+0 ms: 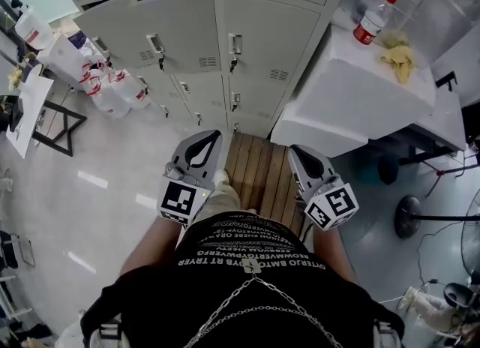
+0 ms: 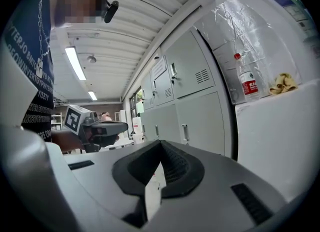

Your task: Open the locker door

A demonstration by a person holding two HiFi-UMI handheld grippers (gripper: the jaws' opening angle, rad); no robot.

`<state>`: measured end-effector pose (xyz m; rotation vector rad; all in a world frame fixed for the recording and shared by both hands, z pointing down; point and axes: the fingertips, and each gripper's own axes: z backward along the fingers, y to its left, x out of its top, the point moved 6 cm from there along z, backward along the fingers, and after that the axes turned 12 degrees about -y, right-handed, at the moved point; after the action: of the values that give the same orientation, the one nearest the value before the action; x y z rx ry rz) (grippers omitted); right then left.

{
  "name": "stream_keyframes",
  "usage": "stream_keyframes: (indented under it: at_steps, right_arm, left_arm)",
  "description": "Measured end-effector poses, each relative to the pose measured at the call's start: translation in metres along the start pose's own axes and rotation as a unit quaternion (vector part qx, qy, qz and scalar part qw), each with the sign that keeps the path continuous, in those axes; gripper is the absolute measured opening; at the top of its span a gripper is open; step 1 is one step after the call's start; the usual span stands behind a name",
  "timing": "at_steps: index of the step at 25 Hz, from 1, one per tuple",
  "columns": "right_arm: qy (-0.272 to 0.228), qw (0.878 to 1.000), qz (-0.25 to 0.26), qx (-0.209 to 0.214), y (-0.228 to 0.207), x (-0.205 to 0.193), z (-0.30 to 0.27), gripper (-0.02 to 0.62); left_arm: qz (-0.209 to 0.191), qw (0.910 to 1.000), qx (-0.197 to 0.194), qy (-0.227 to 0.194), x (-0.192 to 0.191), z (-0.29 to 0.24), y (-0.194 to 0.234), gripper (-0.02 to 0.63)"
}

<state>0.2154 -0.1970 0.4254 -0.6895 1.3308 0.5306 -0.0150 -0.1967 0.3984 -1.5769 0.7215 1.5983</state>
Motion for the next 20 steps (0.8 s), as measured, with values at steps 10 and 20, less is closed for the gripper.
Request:
stream_keyframes:
  at_steps: [10,20]
  right_arm:
    - [0.010,1.000,0.009,-0.008,-0.035,0.006,-0.073,-0.003]
    - [0.041,0.999,0.009,-0.014,-0.070,-0.012,-0.144,-0.003]
  left_arm:
    - [0.003,0.9997,-0.016,-0.020,-0.006,-0.062,0.059,0.003]
    - [0.003,0.9997,-0.021,-0.012,-0.024,-0.108,0.121,0.003]
